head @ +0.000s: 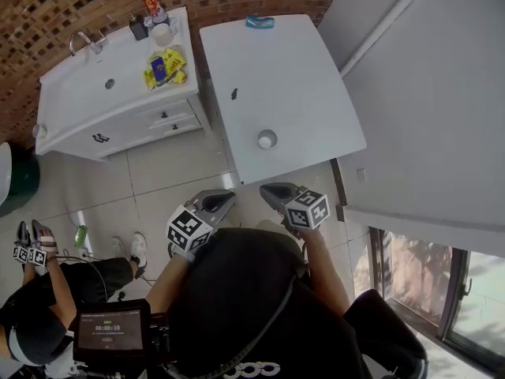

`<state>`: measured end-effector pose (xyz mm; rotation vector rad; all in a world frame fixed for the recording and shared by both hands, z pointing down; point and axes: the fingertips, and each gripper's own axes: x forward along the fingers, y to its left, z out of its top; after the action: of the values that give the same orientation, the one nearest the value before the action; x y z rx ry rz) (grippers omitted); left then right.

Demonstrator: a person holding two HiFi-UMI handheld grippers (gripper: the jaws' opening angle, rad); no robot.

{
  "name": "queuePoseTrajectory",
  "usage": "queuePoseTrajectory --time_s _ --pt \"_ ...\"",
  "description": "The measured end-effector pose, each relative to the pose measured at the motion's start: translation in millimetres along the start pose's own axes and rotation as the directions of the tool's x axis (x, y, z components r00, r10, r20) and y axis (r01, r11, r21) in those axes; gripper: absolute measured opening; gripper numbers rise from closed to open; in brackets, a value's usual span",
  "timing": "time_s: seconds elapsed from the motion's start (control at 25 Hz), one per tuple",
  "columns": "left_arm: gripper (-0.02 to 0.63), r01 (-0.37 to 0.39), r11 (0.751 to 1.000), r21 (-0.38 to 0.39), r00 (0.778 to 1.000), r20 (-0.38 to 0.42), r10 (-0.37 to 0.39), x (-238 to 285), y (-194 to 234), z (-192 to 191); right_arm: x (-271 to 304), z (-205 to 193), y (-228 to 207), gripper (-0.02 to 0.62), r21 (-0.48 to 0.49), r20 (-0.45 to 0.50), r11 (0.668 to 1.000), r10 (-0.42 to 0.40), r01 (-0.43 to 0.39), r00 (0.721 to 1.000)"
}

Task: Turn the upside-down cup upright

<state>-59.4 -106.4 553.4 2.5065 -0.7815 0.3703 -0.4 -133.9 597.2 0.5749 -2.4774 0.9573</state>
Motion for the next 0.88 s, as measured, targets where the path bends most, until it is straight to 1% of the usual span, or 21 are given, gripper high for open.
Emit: queuePoseTrajectory --time_s 0.16,0.32,0.48,0.72,0.8,0.88 --pt "0.015 -0.023 0.999 -0.031 0.998 0.062 0.025 -0.1 -41.9 -3.7 -32.6 -25.9 25.1 -0.008 -0.034 0.033 0.999 0.032 -0.031 0.999" --pt "0.015 -0.022 1.0 -0.01 0.998 0.066 0.023 6.8 -88.7 -15.3 -77.2 -53.9 41.5 -0.008 -0.052 0.099 0.998 0.029 -0.023 0.995" --pt "0.015 -0.037 0.999 -0.001 0.996 0.077 0.037 16.4 -131.1 -28.4 -113.5 -80.3 54.5 -0.008 -0.059 0.151 0.998 0.03 -0.022 0.988" --pt "0.015 -0.055 0.998 0.013 0.995 0.083 0.054 20.0 -207.8 -47.7 -164.9 -128.4 83.6 -0.008 -0.077 0.149 0.996 0.064 -0.053 0.987" --pt "0.015 -0.063 0.998 0.016 0.995 0.083 0.061 16.5 -220.2 -51.7 -170.6 -136.6 89.6 -0.008 -0.081 0.145 0.995 0.072 -0.061 0.987" --pt "0.015 -0.067 0.998 0.016 0.995 0.08 0.065 13.0 -221.5 -55.7 -167.8 -138.2 91.7 -0.008 -0.086 0.148 0.994 0.078 -0.065 0.986"
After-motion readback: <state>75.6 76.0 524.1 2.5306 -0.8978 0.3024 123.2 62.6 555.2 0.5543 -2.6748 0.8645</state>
